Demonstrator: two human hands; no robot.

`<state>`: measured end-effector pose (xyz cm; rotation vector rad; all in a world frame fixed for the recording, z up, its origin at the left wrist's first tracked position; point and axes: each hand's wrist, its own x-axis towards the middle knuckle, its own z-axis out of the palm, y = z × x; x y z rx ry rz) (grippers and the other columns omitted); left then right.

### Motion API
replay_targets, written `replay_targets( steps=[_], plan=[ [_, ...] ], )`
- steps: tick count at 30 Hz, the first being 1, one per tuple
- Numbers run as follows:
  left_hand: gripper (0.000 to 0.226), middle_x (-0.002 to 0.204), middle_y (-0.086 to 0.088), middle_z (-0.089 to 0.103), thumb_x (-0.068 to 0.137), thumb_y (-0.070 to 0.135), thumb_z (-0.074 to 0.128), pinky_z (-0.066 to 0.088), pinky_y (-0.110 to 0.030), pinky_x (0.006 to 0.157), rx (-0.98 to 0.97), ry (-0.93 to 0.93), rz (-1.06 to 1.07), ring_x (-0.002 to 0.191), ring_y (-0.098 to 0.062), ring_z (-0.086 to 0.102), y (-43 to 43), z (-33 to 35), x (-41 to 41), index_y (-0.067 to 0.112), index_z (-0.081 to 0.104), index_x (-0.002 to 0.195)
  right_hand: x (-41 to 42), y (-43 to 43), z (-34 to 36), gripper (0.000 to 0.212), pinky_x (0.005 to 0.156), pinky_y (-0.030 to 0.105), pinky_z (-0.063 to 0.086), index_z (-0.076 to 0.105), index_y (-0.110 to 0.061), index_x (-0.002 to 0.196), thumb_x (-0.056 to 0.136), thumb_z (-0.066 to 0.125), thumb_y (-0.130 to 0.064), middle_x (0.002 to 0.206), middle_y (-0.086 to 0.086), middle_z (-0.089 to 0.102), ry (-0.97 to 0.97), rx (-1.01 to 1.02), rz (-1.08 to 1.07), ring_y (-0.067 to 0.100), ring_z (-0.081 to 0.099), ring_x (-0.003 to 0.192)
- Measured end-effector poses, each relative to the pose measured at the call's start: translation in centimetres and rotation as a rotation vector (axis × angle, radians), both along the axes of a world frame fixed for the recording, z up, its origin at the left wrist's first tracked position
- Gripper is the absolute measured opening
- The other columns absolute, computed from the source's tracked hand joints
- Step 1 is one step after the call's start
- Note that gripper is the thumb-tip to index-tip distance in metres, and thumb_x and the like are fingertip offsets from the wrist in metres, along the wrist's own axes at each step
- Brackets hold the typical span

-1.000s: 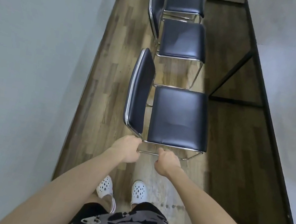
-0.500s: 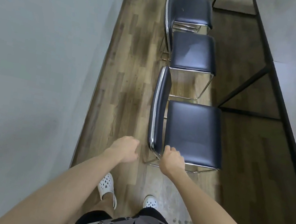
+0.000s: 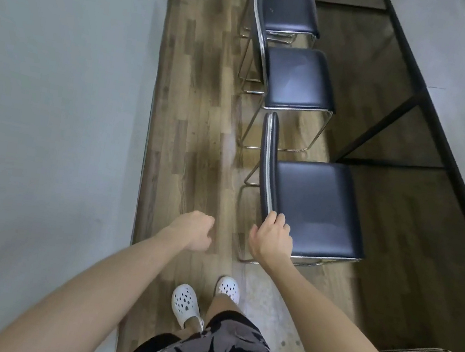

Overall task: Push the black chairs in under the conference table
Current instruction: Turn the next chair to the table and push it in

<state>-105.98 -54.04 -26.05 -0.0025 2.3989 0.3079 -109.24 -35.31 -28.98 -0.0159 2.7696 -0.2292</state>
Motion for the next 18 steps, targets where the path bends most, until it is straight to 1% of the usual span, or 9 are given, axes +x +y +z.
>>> replay_targets(
  steps=[3,6,10,13,15,18],
  plan=[
    [0.036,0.125,-0.011,0.057,0.092,0.028,0.052,0.049,-0.036,0.081,0.011,0.0,-0.02,0.11,-0.031,0.058,-0.7,0.1,-1.4,0.012,0.055,0.124,-1.0,-0.7,-0.3,0.039,0.078,0.041,0.046,0.041,-0.006,0.12,0.091,0.046,-0.031,0.119,0.011,0.046,-0.012,0.029,-0.033,0.031,0.05,0.105],
    [0.032,0.119,-0.008,0.057,0.091,0.025,0.052,0.048,-0.035,0.077,0.03,0.015,-0.041,0.106,-0.029,0.058,-1.2,0.0,-3.5,0.013,0.055,0.119,-2.3,-1.3,-0.8,0.047,0.08,0.041,0.046,0.038,-0.005,0.127,0.089,0.048,-0.032,0.121,0.011,0.045,-0.042,0.055,-0.069,0.031,0.049,0.108],
    [0.03,0.116,-0.008,0.059,0.087,0.022,0.051,0.05,-0.039,0.084,0.048,0.029,-0.098,0.109,-0.029,0.056,-1.5,-0.3,-7.1,0.012,0.055,0.115,-4.2,-2.0,-1.2,0.045,0.081,0.04,0.046,0.038,-0.007,0.124,0.088,0.051,-0.03,0.119,0.009,0.047,-0.079,0.055,-0.097,0.03,0.051,0.108],
    [0.032,0.116,-0.008,0.058,0.085,0.022,0.051,0.051,-0.041,0.087,0.059,0.053,-0.126,0.11,-0.03,0.057,-1.4,-0.4,-10.4,0.013,0.056,0.115,-5.8,-2.1,-2.0,0.042,0.078,0.039,0.046,0.038,-0.009,0.124,0.088,0.05,-0.027,0.119,0.008,0.049,-0.097,0.07,-0.111,0.03,0.054,0.104],
    [0.035,0.119,-0.008,0.058,0.086,0.023,0.051,0.051,-0.041,0.09,0.054,0.047,-0.157,0.111,-0.031,0.057,-1.2,-0.3,-12.7,0.013,0.055,0.119,-6.5,-2.0,-2.4,0.051,0.08,0.038,0.046,0.033,-0.006,0.133,0.089,0.049,-0.026,0.122,0.008,0.05,-0.139,0.089,-0.109,0.029,0.056,0.105],
    [0.035,0.122,-0.008,0.058,0.088,0.022,0.05,0.05,-0.041,0.091,0.053,0.046,-0.206,0.113,-0.031,0.056,-0.5,-1.0,-16.5,0.013,0.054,0.121,-7.4,-1.4,-3.1,0.068,0.088,0.035,0.046,0.014,0.001,0.148,0.091,0.046,-0.021,0.131,0.011,0.047,-0.144,0.14,-0.058,0.028,0.056,0.111]
  ],
)
